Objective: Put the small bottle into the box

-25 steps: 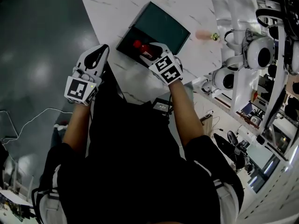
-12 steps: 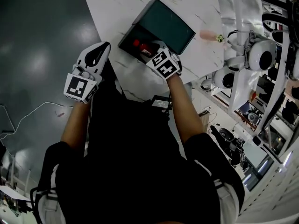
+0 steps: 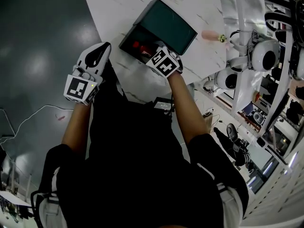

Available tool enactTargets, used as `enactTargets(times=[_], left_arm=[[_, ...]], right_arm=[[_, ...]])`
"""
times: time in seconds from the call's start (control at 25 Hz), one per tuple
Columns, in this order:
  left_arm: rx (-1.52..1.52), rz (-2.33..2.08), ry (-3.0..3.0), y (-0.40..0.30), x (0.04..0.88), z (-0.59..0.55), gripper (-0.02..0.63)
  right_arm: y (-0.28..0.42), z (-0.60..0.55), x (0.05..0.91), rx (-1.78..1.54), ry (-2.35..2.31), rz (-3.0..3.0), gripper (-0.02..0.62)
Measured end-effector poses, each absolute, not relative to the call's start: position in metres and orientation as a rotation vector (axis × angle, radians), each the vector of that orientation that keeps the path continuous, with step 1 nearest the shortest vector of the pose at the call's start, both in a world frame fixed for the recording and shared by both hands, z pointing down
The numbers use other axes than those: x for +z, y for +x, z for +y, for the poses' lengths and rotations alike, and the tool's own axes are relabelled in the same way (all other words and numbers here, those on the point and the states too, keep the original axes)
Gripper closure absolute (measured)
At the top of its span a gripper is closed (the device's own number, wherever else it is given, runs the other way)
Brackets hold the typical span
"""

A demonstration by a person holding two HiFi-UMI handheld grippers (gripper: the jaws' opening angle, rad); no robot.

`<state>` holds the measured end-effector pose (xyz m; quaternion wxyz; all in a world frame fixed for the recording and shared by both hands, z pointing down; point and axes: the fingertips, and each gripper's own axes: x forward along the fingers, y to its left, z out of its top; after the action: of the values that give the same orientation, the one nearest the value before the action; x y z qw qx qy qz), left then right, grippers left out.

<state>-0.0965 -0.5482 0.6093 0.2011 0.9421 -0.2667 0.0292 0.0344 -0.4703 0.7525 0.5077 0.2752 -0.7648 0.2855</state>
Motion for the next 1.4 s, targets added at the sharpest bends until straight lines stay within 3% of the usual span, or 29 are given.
enactTargets(times=[0.4, 0.68, 1.04, 1.4], left_arm=[[0.055, -0.702, 2.704, -0.093, 0.583, -0.544, 0.586], [0.032, -0.698, 2.782, -0.077, 0.538, -0.529, 0.586], [-0.038, -0.828, 2.944, -0.087, 0.452, -0.499, 0.586], [-0.152, -0.879, 2.965, -0.088, 0.396, -0.398, 0.586]], right_arm=[[0.045, -0.488, 0.688, 0.710, 0.854, -2.013, 0.356], [0.050, -0.493, 0.558, 0.553, 1.156, -2.384, 0.547], [0.089, -0.435, 0.394, -0.011, 1.642, -2.692, 0.560], [0.129, -0.305, 0.348, -0.147, 1.970, -2.739, 0.558]])
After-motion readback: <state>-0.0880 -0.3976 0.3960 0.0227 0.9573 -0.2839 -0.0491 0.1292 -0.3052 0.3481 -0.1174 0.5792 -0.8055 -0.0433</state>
